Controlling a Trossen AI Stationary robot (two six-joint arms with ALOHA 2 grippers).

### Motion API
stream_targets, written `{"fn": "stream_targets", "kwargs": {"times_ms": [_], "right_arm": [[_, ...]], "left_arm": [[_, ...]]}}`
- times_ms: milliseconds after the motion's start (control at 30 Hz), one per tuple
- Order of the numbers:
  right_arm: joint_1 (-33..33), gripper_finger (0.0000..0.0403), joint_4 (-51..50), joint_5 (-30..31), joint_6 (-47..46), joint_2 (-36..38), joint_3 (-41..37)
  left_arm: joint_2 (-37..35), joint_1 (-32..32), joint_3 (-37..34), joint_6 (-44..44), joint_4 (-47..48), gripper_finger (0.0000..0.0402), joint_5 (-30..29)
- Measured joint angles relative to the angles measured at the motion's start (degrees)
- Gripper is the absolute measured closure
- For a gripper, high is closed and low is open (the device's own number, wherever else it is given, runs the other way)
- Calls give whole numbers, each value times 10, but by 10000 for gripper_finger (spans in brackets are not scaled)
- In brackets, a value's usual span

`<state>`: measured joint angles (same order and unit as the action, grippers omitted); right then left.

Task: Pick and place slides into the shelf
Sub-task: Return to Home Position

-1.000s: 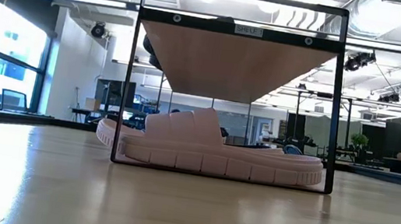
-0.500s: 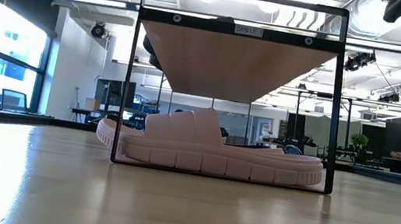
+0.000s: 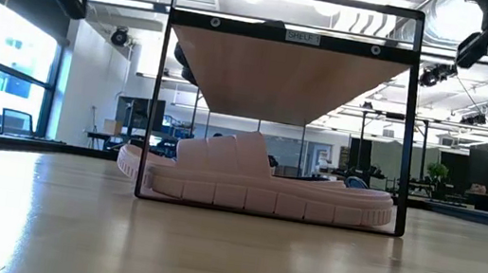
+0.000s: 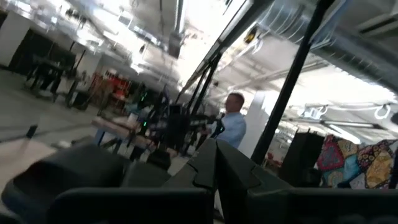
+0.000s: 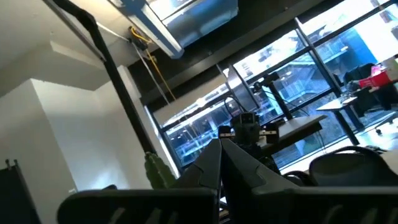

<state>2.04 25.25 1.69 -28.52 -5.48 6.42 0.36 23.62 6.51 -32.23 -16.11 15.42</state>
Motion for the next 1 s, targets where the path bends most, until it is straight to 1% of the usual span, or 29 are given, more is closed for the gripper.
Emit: {"fn": "stream_targets", "kwargs": {"times_ms": [100, 233, 333, 467, 533, 667, 733, 800, 867, 1000], "right_arm": [[0, 403, 8, 9, -2, 0, -12], [0, 403, 3, 10, -1, 0, -26], [0, 403, -26, 17, 9, 0, -28], [-1, 403, -97, 24, 33, 0, -28], [-2, 403, -140, 34, 73, 0, -28], [-2, 403, -208, 81, 167, 0, -28], [-2, 403, -226, 111, 193, 0, -28], [-2, 403, -242, 149, 199, 0, -28], [-2, 403, -261, 178, 195, 0, -28], [-2, 403, -287, 191, 196, 0, -28]], "left_arm": [[0, 0, -21, -1, -40, 402, -4], [0, 0, -41, 18, -36, 402, -45], [0, 0, -58, 47, -31, 402, -75], [0, 0, -60, 107, 23, 402, -117], [0, 0, -60, 134, 55, 402, -134], [0, 0, -60, 189, 103, 402, -157], [0, 0, -60, 190, 124, 401, -184], [0, 0, -60, 177, 144, 401, -219], [4, 0, -60, 175, 136, 401, -232], [4, 0, -59, 174, 140, 401, -234]]}}
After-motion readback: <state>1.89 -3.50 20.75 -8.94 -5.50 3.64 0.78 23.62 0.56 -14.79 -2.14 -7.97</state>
